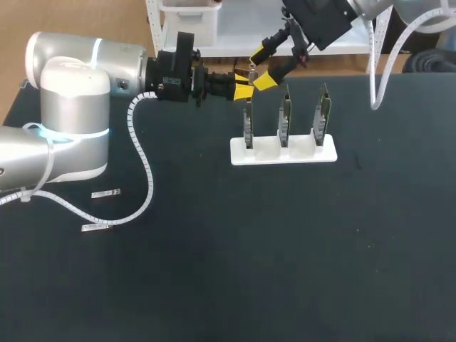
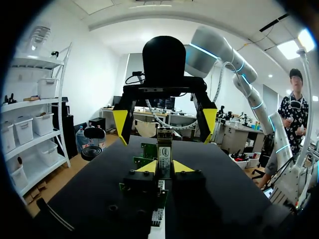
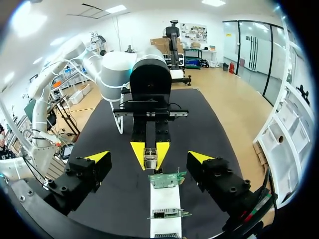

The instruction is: Pick up the optical module with the left hand, and insert it into the network port with the right hand.

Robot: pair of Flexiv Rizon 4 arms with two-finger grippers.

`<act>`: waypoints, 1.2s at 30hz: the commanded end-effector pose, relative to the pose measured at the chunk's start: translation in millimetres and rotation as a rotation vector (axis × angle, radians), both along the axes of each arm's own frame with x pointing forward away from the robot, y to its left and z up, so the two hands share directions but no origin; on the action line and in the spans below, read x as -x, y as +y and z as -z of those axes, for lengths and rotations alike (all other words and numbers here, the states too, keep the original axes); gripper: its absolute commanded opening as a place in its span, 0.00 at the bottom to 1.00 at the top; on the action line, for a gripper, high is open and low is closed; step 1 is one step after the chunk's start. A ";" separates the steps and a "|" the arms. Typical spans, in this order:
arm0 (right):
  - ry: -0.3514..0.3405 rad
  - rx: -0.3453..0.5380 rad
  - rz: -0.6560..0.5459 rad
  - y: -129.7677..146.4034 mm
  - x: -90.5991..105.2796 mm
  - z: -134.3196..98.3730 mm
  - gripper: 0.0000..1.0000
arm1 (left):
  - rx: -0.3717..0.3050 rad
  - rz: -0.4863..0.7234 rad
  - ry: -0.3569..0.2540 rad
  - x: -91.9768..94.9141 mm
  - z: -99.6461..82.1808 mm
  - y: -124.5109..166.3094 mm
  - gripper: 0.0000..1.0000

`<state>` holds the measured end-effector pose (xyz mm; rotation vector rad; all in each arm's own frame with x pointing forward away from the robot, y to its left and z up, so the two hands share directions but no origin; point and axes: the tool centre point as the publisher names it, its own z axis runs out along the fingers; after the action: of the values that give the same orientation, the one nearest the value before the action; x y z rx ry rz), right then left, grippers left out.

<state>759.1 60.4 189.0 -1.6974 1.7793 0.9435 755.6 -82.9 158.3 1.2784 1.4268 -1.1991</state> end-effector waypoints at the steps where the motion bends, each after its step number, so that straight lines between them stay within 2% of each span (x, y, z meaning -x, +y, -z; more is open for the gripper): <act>1: 0.005 0.002 -0.017 3.8 -6.5 -1.1 1.00 | 0.000 0.004 0.000 -2.1 0.7 -0.4 0.00; 36: 0.017 0.018 -0.037 10.6 -7.2 0.1 1.00 | 0.000 0.004 0.000 -2.1 0.7 -0.4 0.00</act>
<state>763.7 69.9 188.3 -1.7370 1.7794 0.9622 755.6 -82.9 158.3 1.2784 1.4268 -1.1991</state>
